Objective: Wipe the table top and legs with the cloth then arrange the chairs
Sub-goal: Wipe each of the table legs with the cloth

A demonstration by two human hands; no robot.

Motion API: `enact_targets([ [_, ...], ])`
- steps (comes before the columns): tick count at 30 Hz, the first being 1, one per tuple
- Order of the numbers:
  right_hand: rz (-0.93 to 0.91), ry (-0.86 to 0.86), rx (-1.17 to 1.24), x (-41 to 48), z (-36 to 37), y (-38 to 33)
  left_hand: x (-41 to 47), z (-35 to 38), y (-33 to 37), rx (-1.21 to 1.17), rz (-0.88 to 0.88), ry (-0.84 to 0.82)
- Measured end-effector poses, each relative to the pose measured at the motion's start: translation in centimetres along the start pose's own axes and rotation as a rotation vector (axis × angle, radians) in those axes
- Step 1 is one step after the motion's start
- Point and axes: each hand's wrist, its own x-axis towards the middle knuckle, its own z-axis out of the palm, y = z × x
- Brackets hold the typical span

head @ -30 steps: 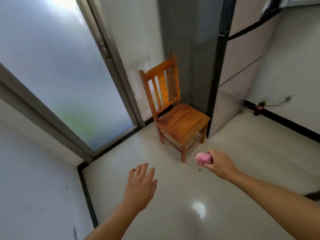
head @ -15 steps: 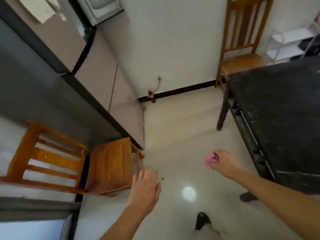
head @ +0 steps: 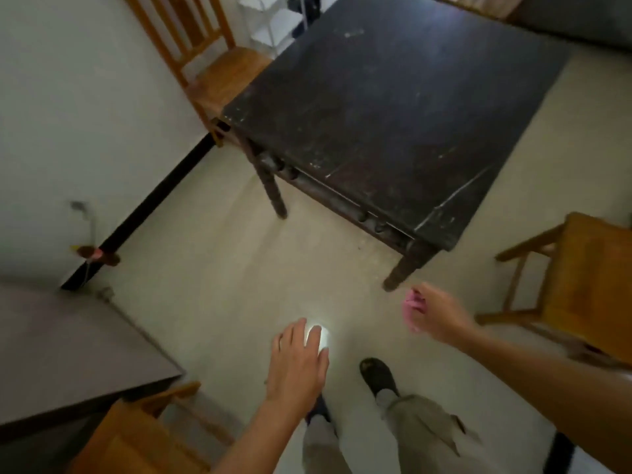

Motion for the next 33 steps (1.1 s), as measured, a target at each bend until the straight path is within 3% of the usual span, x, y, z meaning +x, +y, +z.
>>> enact_targets([
  [8,0.283,0.246,0.11,-4.2,6.5,7.2,7.5,9.6,2.1,-0.093,0.278,-0.103],
  [14,0.229,0.255,0.338,-2.0,12.6,13.5,12.8,15.9,6.3,-0.125,0.369,-0.099],
  [19,0.105,0.334,0.461,3.4,14.8,18.9,20.5,22.1,9.2,-0.122,0.389,0.132],
  [24,0.103,0.432,0.515,10.2,16.0,24.7,27.9,27.6,9.7,-0.078,0.346,0.366],
  [33,-0.157,0.724,0.443,22.2,16.2,28.1,33.1,33.3,10.0,-0.049,0.393,0.824],
])
